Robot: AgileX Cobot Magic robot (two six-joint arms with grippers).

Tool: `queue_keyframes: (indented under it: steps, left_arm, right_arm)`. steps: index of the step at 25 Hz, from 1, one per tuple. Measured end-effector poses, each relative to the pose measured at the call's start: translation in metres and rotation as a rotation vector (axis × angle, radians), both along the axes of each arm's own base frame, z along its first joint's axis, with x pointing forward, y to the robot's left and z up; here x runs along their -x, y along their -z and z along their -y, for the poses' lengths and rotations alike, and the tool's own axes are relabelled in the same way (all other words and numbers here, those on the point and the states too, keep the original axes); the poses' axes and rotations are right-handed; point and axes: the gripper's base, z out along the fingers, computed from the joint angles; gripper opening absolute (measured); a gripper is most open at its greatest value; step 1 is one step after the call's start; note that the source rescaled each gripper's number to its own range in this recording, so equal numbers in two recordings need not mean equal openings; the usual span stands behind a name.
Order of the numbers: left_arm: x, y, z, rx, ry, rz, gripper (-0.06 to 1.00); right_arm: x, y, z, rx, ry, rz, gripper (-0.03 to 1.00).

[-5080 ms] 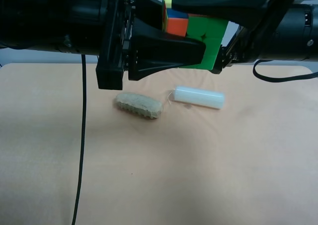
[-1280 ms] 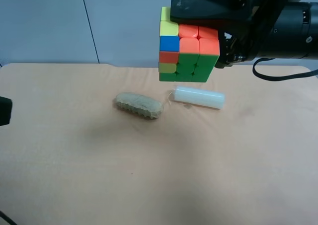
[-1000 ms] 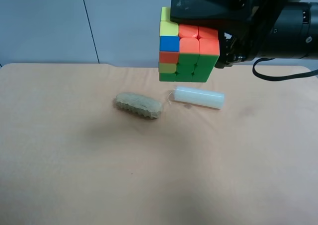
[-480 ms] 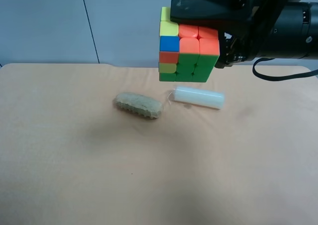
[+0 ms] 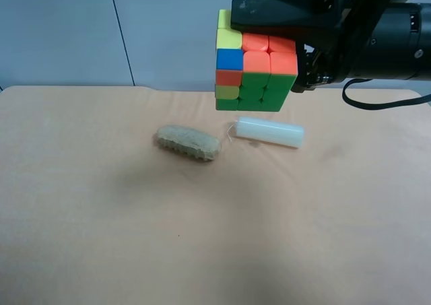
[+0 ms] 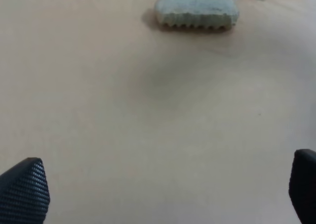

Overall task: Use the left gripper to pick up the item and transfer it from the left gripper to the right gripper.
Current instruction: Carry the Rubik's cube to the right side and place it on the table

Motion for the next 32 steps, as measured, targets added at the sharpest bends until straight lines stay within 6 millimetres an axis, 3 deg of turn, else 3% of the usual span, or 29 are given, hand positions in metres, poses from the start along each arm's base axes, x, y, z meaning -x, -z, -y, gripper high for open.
queue_keyframes:
  steps: [20, 25, 32]
  left_arm:
    - [-0.004, 0.005, 0.006, 0.026, 0.005, 0.011, 1.00]
    - [-0.002, 0.005, 0.007, 0.027, -0.156, 0.012, 1.00]
    - [0.000, 0.005, 0.008, 0.025, -0.449, 0.016, 1.00]
  right_arm:
    - [0.000, 0.003, 0.000, 0.029, -0.002, -0.001, 0.00]
    - [-0.005, 0.006, 0.001, 0.124, 0.027, 0.014, 0.00]
    - [-0.022, -0.013, 0.005, 0.368, 0.073, 0.090, 0.00]
